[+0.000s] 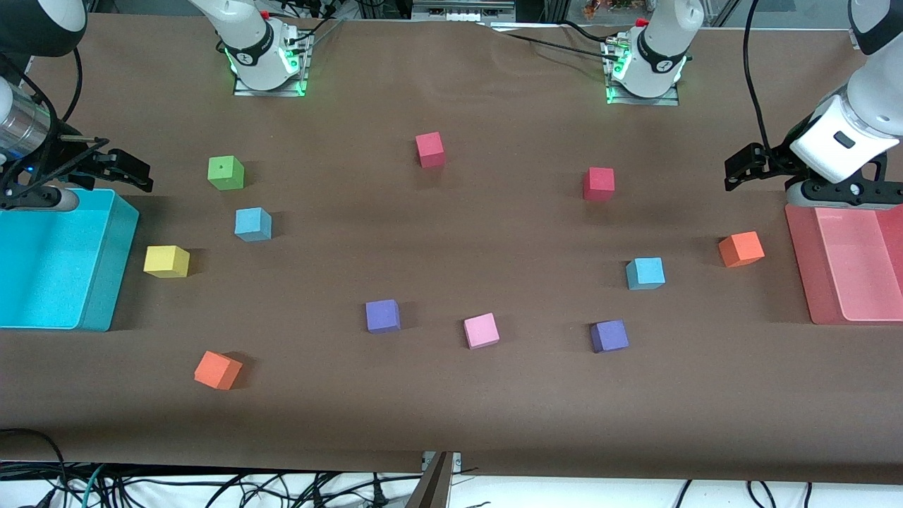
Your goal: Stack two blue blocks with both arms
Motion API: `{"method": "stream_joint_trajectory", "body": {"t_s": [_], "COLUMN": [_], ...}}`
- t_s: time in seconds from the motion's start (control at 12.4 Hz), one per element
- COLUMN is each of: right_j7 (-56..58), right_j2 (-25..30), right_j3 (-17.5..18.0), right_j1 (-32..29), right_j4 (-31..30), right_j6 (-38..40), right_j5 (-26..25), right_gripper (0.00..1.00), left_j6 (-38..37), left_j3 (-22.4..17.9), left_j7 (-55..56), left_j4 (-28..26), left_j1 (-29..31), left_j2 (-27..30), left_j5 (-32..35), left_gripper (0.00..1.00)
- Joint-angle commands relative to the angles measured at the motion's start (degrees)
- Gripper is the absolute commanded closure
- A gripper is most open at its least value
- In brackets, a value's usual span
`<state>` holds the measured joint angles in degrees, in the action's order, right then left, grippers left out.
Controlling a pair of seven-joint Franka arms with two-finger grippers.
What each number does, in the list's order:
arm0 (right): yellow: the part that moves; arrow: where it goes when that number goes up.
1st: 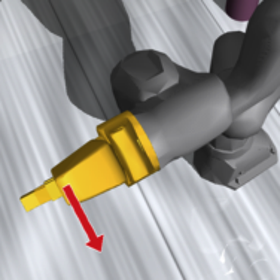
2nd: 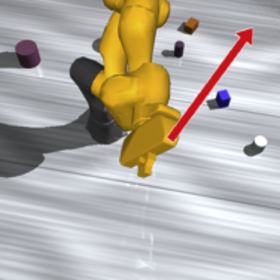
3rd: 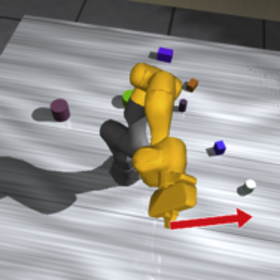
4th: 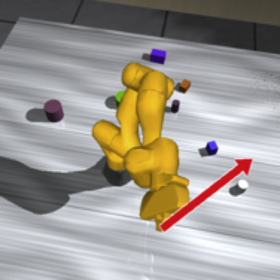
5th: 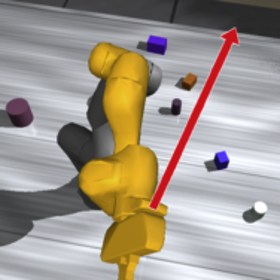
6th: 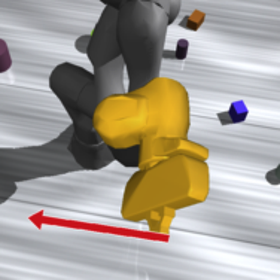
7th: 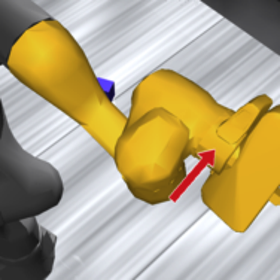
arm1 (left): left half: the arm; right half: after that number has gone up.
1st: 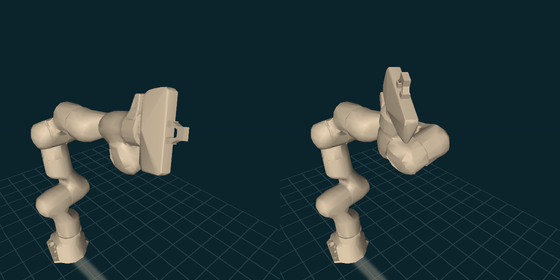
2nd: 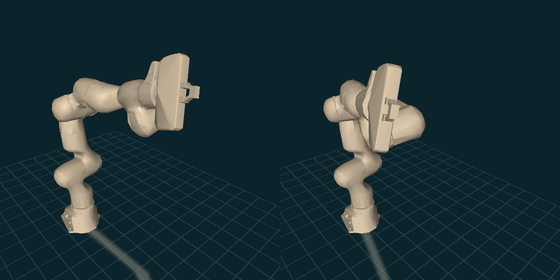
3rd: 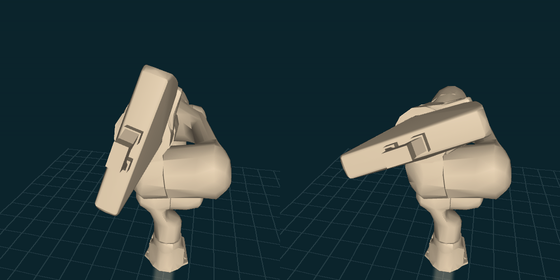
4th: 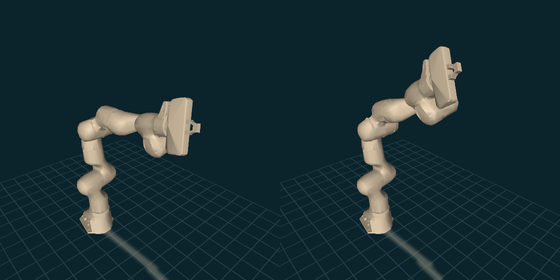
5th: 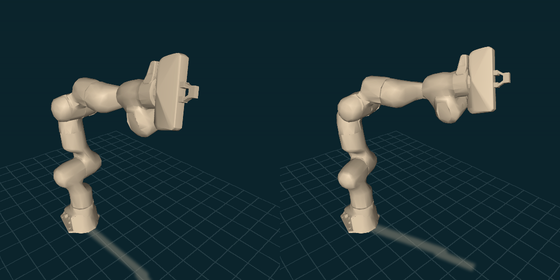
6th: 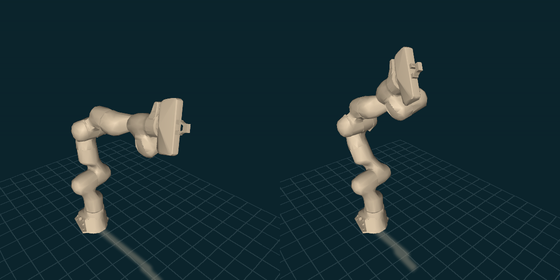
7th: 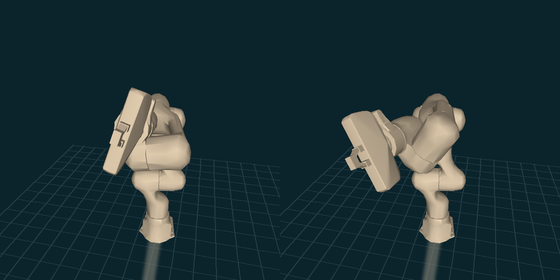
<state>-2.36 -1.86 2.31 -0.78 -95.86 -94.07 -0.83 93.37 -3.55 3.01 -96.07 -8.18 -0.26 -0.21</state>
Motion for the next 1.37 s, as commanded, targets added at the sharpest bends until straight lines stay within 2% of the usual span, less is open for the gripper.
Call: {"method": "stream_joint_trajectory", "body": {"t_s": [0.0,1.29], "right_j7": [-0.46,0.95], "right_j2": [-0.43,-3.41], "right_j3": [-0.02,-0.38], "right_j1": [1.03,1.30], "right_j4": [1.47,0.42], "right_j6": [1.34,2.65], "right_j5": [0.56,0.65], "right_gripper": [0.01,0.01], "left_j6": [-1.35,-2.05], "left_j3": [-0.84,-1.19], "left_j7": [-0.28,-0.72], "left_j4": [0.71,0.97], "left_j1": [-0.87,-0.78], "left_j2": [0.00,-0.09], "left_j5": [1.53,1.53], "left_gripper": [0.00,0.00]}}
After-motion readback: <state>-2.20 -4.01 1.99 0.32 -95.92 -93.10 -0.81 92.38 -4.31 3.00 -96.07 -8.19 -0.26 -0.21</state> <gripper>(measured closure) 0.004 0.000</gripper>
